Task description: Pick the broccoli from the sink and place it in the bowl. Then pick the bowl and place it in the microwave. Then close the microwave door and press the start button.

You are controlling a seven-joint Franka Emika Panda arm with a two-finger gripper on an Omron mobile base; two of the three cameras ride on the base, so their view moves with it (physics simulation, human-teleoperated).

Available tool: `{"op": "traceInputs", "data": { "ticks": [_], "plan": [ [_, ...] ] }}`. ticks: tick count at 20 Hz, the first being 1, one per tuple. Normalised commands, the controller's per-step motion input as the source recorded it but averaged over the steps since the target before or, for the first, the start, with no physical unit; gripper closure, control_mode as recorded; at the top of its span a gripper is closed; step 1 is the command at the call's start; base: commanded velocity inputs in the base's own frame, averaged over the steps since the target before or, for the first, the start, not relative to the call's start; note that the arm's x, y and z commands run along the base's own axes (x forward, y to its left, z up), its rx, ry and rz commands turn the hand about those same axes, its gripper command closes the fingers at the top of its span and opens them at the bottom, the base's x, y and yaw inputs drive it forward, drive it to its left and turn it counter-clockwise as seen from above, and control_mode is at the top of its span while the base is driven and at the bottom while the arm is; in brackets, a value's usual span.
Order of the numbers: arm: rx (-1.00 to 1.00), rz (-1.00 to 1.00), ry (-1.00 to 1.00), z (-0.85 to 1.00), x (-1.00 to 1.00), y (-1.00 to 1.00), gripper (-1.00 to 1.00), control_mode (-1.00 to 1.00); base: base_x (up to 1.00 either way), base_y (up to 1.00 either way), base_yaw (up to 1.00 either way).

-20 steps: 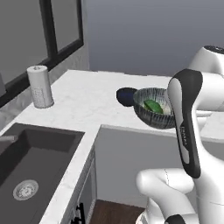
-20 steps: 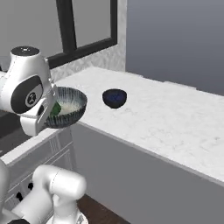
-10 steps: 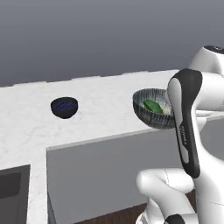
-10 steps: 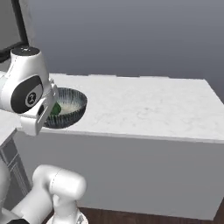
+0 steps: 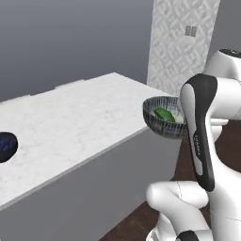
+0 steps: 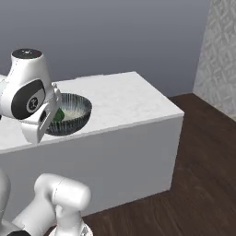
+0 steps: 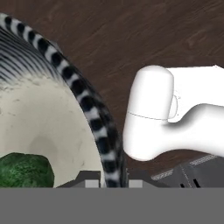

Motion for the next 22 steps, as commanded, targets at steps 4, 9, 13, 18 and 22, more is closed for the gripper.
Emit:
{"op": "traceInputs", "data": {
  "ticks": [4,9,13,18,22],
  "plan": [
    [0.0,0.0,0.0,0.0,0.0,0.0,1.0,1.0,-0.1,-0.1,-0.66],
    [0.0,0.0,0.0,0.0,0.0,0.0,1.0,1.0,0.0,-0.26,-0.61],
    [0.0,0.0,0.0,0.0,0.0,0.0,1.0,1.0,0.11,-0.67,-0.44],
    [0.0,0.0,0.0,0.0,0.0,0.0,1.0,1.0,0.29,-0.78,-0.36],
    [0.0,0.0,0.0,0.0,0.0,0.0,1.0,1.0,0.6,-0.86,-0.32]
  ]
}}
